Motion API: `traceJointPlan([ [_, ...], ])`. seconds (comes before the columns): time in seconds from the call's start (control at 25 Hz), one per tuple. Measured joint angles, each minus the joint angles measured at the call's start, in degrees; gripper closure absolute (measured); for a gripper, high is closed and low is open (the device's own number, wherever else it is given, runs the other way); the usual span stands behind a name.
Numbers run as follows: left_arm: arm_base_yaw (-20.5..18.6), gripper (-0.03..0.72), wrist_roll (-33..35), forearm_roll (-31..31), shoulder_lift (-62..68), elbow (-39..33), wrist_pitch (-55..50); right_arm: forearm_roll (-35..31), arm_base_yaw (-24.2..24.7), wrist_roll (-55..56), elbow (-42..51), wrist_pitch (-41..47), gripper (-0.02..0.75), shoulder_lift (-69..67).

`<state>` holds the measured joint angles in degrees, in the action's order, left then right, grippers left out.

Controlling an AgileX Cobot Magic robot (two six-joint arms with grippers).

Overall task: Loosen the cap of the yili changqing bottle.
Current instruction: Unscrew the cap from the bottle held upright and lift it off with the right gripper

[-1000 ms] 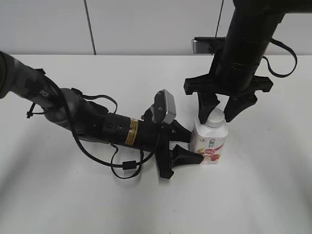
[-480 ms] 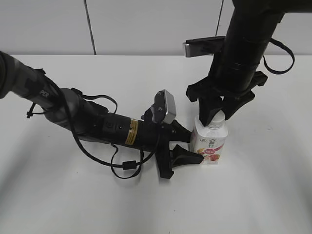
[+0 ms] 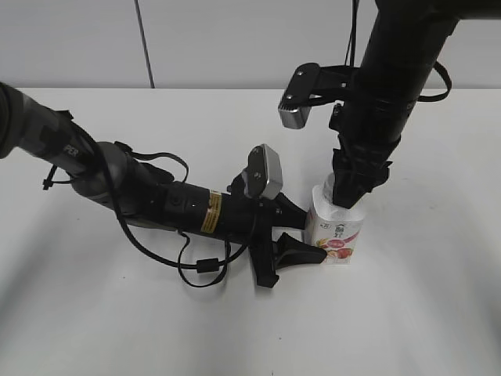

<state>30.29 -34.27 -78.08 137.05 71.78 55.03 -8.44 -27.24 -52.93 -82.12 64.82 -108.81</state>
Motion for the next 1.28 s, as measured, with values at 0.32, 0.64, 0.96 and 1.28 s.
traceJointPlan([
  [0.32, 0.0, 0.304, 0.0, 0.0, 0.0, 0.0, 0.0, 0.1, 0.0, -13.6, 0.0, -0.1, 0.343, 0.1],
  [0.64, 0.0, 0.304, 0.0, 0.0, 0.0, 0.0, 0.0, -0.1, 0.0, -12.7, 0.0, -0.1, 0.335, 0.1],
  [0.96, 0.0, 0.304, 0.0, 0.0, 0.0, 0.0, 0.0, 0.0, 0.0, -10.0, -0.1, -0.1, 0.234, 0.1],
  [1.28, 0.0, 0.304, 0.0, 0.0, 0.0, 0.0, 0.0, 0.1, 0.0, -1.5, -4.9, 2.7, 0.233, 2.7],
])
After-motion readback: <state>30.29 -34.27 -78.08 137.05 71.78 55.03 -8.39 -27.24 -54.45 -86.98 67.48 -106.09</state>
